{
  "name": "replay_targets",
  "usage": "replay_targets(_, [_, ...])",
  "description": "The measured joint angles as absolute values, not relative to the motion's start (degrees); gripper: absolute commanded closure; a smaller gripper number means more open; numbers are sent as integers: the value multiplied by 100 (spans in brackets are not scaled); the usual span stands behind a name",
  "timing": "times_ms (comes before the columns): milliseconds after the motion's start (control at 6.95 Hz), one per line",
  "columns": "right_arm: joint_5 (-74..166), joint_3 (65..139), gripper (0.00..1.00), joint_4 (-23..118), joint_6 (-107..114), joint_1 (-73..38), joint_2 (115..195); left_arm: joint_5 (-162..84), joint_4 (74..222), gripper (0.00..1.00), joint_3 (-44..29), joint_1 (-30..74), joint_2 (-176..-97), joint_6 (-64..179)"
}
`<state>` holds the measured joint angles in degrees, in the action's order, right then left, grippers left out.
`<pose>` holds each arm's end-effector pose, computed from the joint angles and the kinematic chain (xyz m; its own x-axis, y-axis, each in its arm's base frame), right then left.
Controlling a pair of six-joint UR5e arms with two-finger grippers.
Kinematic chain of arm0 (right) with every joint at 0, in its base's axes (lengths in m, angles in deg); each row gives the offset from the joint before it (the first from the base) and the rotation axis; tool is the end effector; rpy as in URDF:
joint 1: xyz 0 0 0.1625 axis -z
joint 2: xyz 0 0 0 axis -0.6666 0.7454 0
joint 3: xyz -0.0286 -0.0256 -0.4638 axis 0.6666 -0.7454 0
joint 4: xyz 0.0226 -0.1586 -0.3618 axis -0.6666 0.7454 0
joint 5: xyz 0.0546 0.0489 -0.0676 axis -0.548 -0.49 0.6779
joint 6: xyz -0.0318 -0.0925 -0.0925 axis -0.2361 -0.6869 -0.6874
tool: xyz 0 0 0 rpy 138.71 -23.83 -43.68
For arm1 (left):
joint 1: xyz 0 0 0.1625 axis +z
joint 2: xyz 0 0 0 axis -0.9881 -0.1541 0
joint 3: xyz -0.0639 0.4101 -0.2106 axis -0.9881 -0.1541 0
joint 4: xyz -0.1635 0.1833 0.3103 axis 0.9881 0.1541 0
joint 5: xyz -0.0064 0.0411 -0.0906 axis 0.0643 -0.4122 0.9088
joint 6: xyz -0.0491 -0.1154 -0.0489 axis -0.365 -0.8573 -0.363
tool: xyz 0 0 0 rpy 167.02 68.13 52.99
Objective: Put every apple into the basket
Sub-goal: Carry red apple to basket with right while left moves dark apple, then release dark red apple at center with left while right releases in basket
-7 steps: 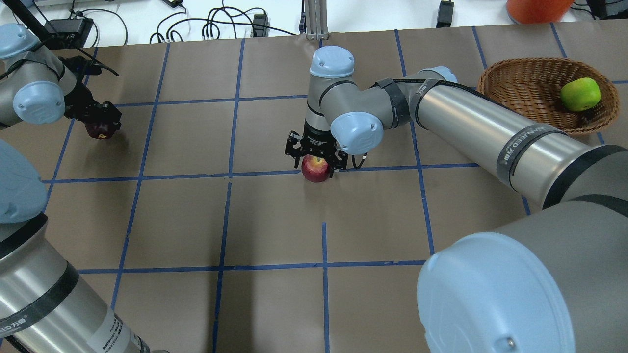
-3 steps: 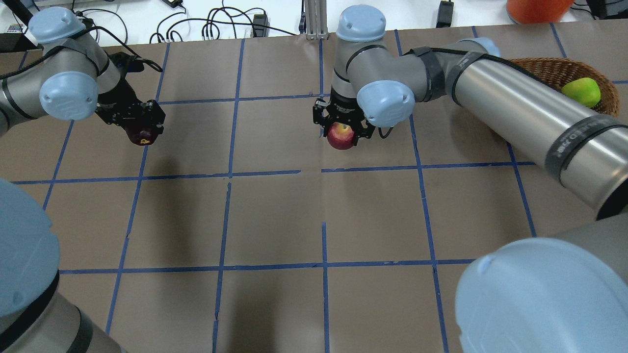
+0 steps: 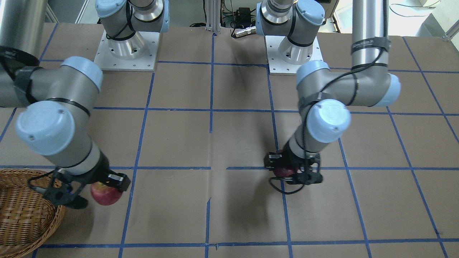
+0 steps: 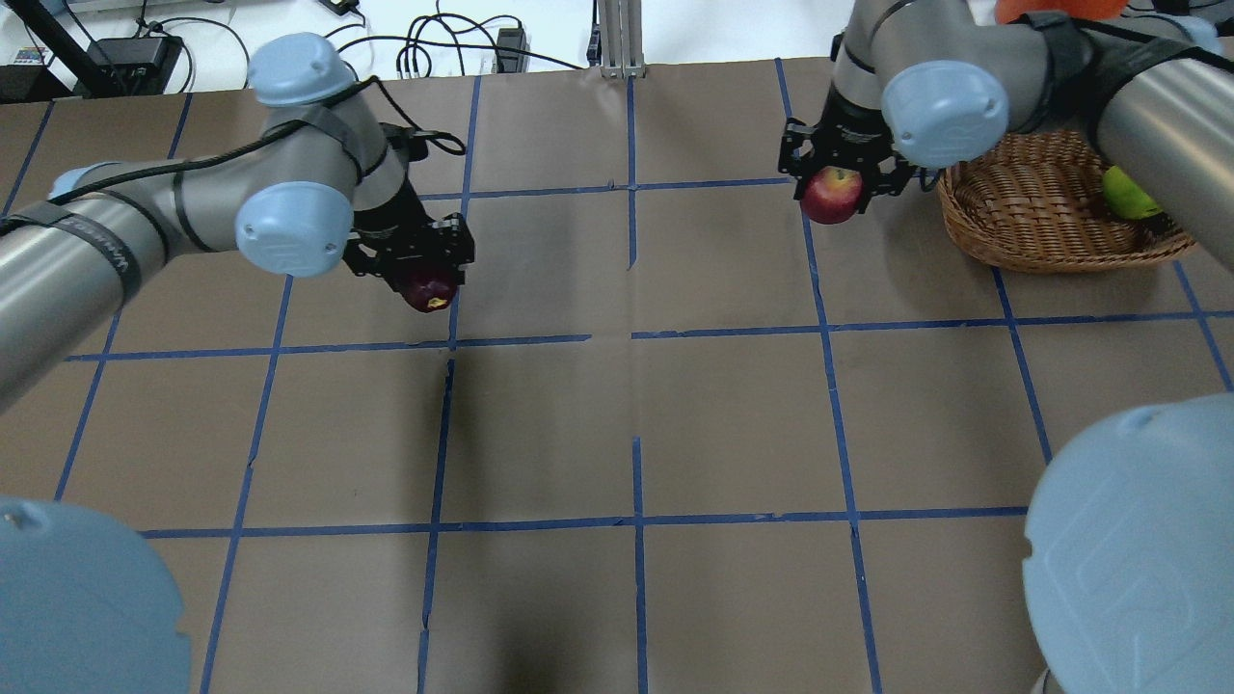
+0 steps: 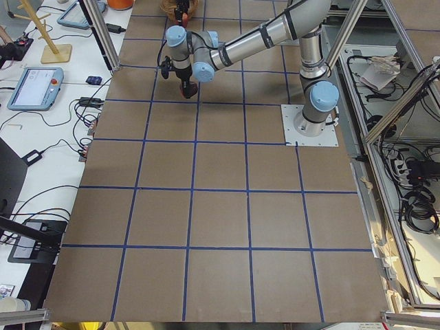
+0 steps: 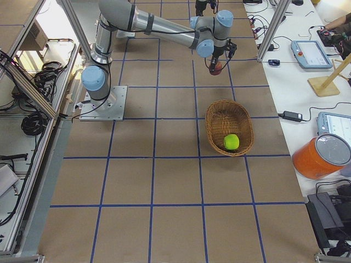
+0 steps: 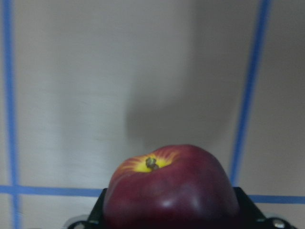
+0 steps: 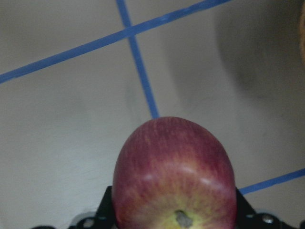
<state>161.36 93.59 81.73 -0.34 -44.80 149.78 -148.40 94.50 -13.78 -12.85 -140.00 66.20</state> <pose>0.0894 -0.6579 0.3216 -0.9615 0.2729 0.0340 0.2724 0.9620 -0.0182 -0.1793 -0.5864 0.2639 -0.9989 -0.0352 0.0307 -0.0335 0.9979 0.0547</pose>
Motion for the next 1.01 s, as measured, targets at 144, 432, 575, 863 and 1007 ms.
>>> replay_targets(144, [16497, 9344, 100, 8179, -977, -3929, 14992, -14821, 9152, 46, -1423, -1993, -14089, 6153])
replay_targets(432, [16725, 9318, 100, 8334, -2488, -3048, 14891, -14790, 8501, 0, -1567, -2920, -14333, 5243])
replay_targets(575, [16756, 9319, 100, 8613, -2988, -2828, 14720, -14800, 8333, 0, -1611, -3103, -14450, 5106])
replay_targets(863, [16766, 9298, 86, 9118, -3432, -2528, 14321, -14785, 7981, 0, -1553, -3122, -14513, 4992])
replay_targets(1007, [16773, 9305, 24, 9315, -3491, -2453, 14189, -14780, 8024, 0, -1512, -3025, -14384, 4984])
